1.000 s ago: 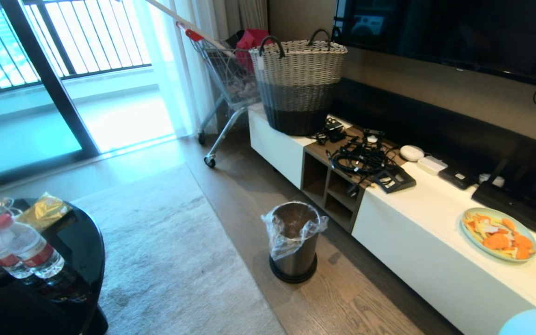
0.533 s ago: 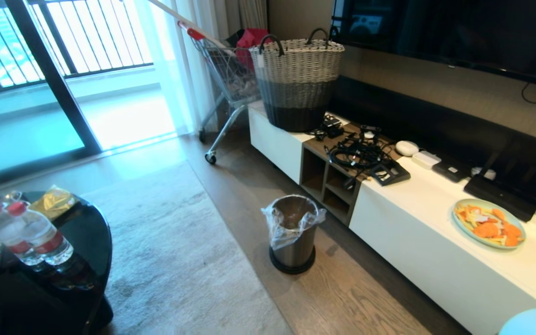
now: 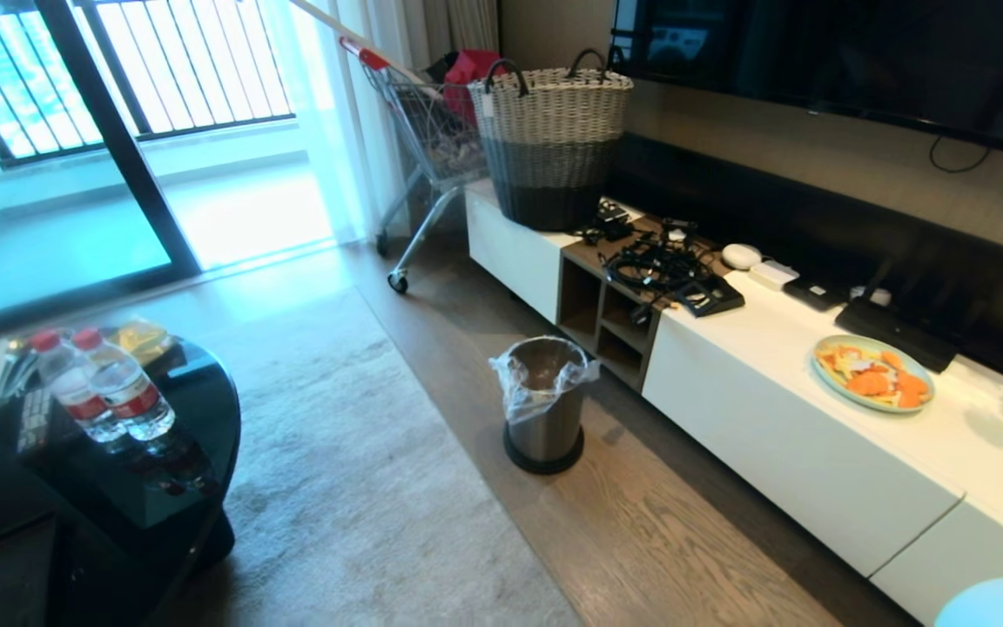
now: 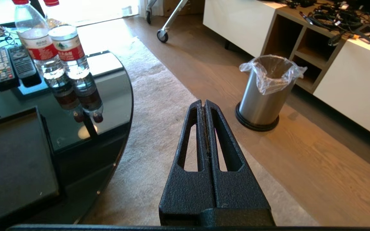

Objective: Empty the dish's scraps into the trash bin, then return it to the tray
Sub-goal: Put the bowl back to the table

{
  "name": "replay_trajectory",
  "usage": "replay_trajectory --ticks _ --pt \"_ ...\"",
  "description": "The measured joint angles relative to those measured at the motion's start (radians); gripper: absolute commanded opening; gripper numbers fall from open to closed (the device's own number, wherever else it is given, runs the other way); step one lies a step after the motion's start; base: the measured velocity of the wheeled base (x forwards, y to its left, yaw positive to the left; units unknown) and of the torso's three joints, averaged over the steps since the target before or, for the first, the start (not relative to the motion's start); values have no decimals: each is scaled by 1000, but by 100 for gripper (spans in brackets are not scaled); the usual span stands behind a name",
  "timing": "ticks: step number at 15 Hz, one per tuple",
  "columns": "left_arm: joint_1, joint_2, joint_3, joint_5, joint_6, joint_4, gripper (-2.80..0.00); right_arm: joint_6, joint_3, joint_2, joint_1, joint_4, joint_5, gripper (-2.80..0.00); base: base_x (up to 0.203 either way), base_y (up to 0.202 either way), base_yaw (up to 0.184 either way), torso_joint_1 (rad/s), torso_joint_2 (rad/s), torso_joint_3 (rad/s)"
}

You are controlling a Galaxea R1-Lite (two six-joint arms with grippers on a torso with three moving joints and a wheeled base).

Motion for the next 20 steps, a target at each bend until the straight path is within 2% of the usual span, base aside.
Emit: replay_trajectory --ticks 2,12,20 --pt "0 0 0 0 0 0 -280 -1 0 0 0 0 0 -280 -113 0 -3 0 1 6" --pt "0 0 0 0 0 0 -280 0 0 0 0 0 -1 -280 0 0 0 0 0 0" --pt "0 0 0 0 0 0 -280 0 0 0 0 1 -1 -280 -1 -8 146 2 2 3"
